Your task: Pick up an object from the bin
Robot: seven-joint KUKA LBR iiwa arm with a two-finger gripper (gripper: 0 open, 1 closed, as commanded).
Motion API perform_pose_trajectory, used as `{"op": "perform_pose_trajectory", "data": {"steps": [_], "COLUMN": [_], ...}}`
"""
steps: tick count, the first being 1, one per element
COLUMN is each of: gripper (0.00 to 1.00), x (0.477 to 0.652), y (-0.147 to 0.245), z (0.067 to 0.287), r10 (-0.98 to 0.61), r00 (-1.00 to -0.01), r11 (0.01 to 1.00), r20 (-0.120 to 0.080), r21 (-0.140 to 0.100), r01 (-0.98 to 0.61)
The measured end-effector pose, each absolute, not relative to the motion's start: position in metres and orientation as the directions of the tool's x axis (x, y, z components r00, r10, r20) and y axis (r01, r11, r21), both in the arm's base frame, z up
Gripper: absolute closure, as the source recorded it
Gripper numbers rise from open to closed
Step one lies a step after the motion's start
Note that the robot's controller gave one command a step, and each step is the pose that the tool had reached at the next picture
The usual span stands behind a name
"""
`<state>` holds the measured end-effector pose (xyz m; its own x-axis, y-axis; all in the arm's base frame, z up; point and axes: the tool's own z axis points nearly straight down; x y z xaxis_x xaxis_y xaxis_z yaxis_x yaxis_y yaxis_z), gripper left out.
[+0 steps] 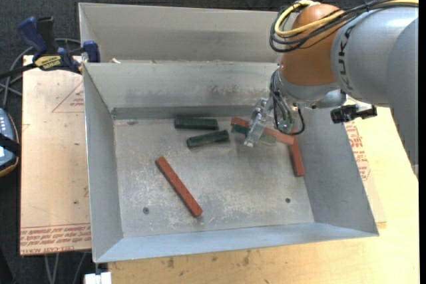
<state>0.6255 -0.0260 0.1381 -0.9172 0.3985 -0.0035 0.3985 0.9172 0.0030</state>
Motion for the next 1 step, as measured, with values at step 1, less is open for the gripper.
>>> {"op": "perform_pose_trajectory", "data": {"steps": [1], "gripper": [1.00], "x": [0.6160], "y": [-0.0171], "z": [0.2434], "r10": [0.403], "r00": [-0.915], "r11": [0.915], "r20": [-0.010], "r21": [0.005], "r01": [0.403]}}
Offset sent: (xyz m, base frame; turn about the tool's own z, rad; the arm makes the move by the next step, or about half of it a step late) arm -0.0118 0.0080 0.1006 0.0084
